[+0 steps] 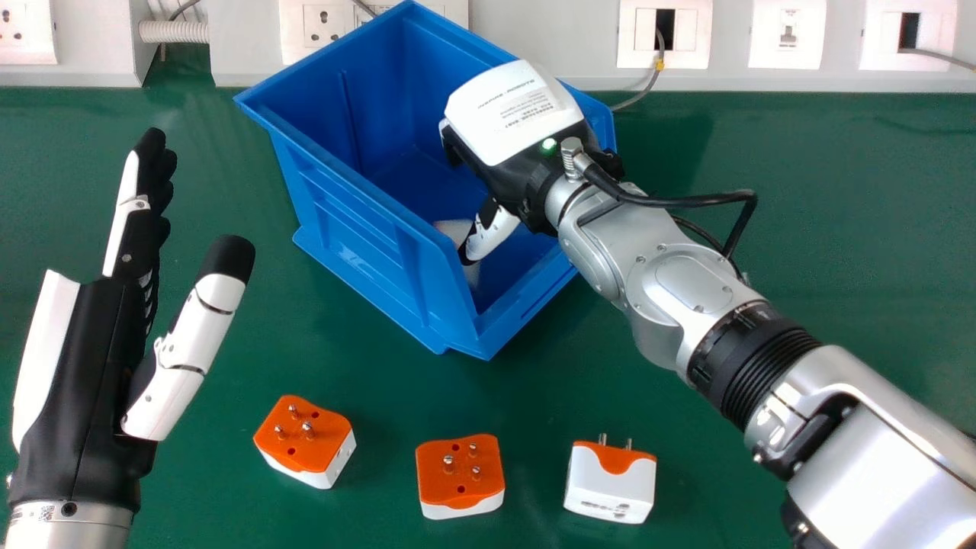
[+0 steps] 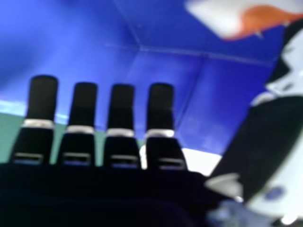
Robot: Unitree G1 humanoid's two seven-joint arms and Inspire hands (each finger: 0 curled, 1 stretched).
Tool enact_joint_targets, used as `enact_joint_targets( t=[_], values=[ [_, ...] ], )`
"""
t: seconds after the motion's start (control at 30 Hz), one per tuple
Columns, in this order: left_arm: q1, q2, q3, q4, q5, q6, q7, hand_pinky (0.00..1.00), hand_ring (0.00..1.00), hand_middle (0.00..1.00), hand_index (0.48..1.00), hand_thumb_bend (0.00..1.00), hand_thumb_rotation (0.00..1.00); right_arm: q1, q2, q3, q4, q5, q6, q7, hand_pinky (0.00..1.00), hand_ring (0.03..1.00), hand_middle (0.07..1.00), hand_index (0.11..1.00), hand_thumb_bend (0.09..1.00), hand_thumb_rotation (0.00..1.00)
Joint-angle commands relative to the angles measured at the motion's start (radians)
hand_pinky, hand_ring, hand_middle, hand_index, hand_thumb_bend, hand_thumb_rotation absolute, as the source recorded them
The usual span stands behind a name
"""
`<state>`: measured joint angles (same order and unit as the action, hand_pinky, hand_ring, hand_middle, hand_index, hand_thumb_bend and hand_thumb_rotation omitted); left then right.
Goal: Pick all objects and put in blue box
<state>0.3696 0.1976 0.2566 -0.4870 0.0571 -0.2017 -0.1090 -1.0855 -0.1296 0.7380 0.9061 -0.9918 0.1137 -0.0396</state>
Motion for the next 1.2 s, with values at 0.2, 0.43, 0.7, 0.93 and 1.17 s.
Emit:
enact_joint_targets(
  t=[0.2,0.43,0.7,0.93,1.17],
  values=[
    [0.001,0.002,0.007,-0.015,-0.007,-0.01,0.001,1.0,1.0,1.0,1.0,0.59,0.87,-0.005,-0.016,-0.007,-0.038,-0.001,0.0,-0.023,0.62,0.768,0.788,0.71,0.631,0.42],
    [0.004,0.001,0.006,-0.021,-0.003,-0.006,0.003,1.0,1.0,1.0,1.0,0.59,0.87,0.002,-0.025,-0.004,-0.066,-0.004,0.009,-0.011,0.63,0.769,0.797,0.721,0.652,0.41],
    [0.008,0.0,0.005,-0.028,0.0,-0.004,0.004,1.0,1.0,1.0,1.0,0.59,0.87,0.007,-0.059,-0.013,-0.105,0.002,-0.021,-0.004,0.64,0.779,0.814,0.751,0.655,0.4],
    [0.004,0.0,0.001,-0.029,0.005,0.0,0.006,0.99,1.0,1.0,1.0,0.59,0.87,0.032,-0.116,-0.014,-0.221,-0.011,-0.022,0.058,0.68,0.812,0.85,0.78,0.649,0.38],
    [0.003,-0.001,0.0,-0.039,0.003,0.013,0.005,0.99,1.0,1.0,1.0,0.6,0.87,0.077,-0.192,-0.026,-0.368,-0.02,-0.04,0.108,0.78,0.879,0.911,0.837,0.643,0.34]
  ],
)
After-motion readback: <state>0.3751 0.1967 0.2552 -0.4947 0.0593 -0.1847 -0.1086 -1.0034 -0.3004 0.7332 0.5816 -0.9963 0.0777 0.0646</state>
